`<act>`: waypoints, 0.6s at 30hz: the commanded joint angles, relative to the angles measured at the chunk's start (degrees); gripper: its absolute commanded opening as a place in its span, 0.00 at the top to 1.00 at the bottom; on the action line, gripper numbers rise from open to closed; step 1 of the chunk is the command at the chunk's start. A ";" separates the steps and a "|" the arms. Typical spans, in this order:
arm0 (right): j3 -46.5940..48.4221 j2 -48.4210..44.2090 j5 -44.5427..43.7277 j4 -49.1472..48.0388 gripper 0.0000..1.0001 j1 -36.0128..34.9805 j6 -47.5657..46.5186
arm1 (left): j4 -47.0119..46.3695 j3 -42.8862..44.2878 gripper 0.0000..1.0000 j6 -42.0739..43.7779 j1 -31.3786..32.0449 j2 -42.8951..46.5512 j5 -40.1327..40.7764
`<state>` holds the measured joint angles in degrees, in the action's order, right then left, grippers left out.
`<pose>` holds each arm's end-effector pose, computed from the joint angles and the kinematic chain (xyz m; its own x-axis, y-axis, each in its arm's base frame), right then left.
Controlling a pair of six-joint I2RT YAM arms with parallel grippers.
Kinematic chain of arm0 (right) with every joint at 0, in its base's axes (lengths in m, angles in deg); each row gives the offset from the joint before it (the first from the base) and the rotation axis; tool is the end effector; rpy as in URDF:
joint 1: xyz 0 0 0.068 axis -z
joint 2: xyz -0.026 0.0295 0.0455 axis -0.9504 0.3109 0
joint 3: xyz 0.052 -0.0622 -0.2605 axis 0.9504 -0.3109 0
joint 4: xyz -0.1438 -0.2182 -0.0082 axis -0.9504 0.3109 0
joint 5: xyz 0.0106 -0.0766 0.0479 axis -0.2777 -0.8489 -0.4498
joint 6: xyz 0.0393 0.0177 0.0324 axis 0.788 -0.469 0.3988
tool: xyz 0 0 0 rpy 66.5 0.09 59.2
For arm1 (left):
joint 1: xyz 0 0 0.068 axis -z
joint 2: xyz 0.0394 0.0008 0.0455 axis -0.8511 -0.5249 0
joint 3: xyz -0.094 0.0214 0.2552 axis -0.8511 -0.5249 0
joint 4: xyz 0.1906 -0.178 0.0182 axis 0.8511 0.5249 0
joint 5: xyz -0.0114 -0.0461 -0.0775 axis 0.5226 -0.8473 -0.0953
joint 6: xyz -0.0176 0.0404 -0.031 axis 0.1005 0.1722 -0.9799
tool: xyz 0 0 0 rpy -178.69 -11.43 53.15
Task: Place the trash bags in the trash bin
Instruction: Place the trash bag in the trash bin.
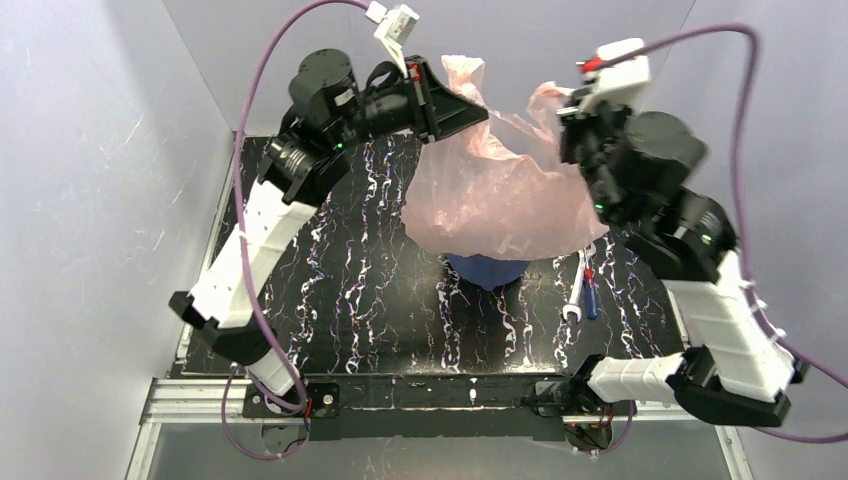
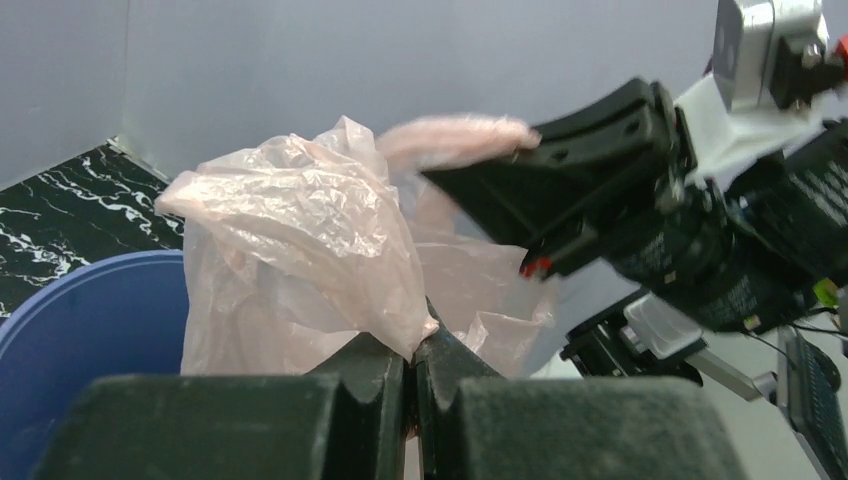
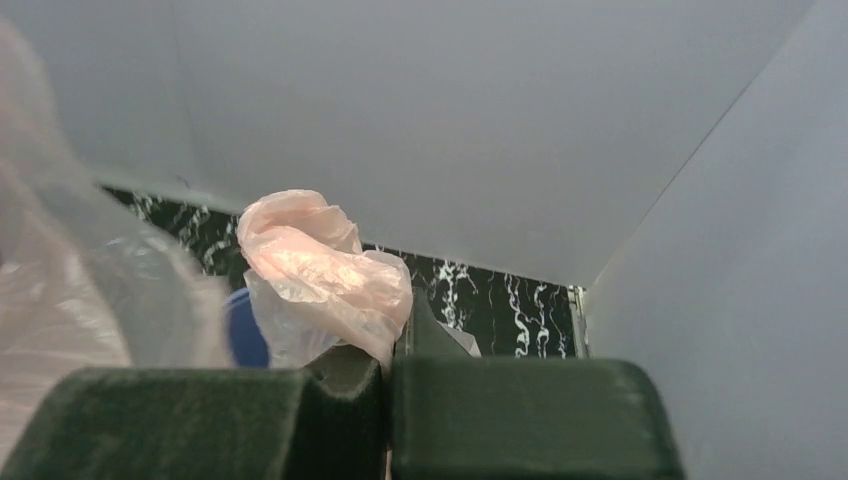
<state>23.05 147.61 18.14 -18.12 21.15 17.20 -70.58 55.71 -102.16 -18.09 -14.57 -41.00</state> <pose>0.1147 0.1004 0.5865 0.1319 -0.0745 -0.9885 -0.0749 0.9936 -0.0849 0.2146 -0.2055 0.5860 -0.3473 -0.3391 -0.8743 0.8893 0.1767 -0.4218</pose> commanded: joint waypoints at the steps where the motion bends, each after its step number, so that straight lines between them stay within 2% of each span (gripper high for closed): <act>1: 4.35 2.20 -0.31 0.94 0.99 0.12 -0.96 | 3.01 9.24 1.00 1.47 0.09 -2.71 -0.57; 4: 7.07 4.62 1.61 3.85 0.96 0.12 -1.15 | 4.56 9.62 1.00 2.73 0.09 -2.63 3.92; 6: 11.39 6.91 6.33 10.20 0.91 0.12 1.91 | 5.54 8.43 1.00 3.85 0.09 -1.79 7.29; 8: 12.21 6.78 13.27 13.57 0.69 0.12 4.62 | 7.42 6.28 1.00 6.21 0.07 0.25 12.64; 11: 10.56 4.14 16.49 13.86 0.58 0.12 10.31 | 8.48 -0.23 1.00 8.38 -0.48 6.18 25.39; 13: 9.49 2.48 21.11 13.50 0.43 0.11 11.86 | 6.71 -5.82 1.00 8.04 -2.35 9.62 29.83; 18: 10.23 1.04 25.09 15.16 0.28 0.12 14.77 | 9.53 -8.25 1.00 5.66 -8.81 12.58 33.71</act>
<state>32.29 150.21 37.27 -3.39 21.15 27.88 -62.38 48.23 -96.39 -22.96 -4.73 -15.80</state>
